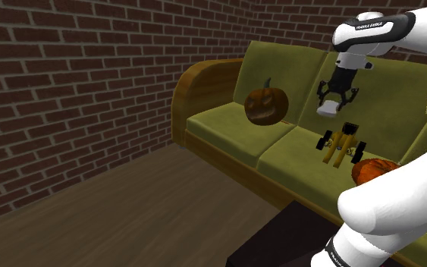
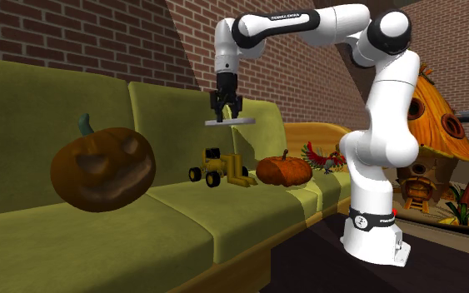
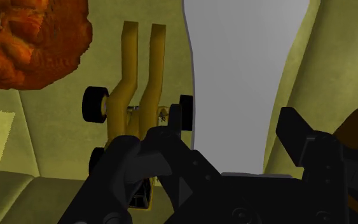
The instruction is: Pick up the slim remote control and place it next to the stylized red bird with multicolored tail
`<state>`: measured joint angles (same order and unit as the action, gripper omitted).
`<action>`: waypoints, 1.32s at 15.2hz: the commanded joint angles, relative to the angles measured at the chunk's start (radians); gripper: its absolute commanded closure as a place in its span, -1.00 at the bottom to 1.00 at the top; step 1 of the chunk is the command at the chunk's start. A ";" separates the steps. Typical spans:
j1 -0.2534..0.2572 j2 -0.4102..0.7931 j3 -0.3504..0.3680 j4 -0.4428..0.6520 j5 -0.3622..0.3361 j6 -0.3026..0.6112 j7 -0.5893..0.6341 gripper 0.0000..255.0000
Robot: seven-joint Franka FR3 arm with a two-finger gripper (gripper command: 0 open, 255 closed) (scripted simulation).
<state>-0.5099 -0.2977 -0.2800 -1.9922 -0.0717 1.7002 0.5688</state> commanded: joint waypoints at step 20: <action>-0.175 -0.064 -0.347 0.010 -0.132 -0.027 -0.490 1.00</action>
<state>-0.6807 -0.3727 -0.6072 -1.9929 -0.2031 1.6709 0.1058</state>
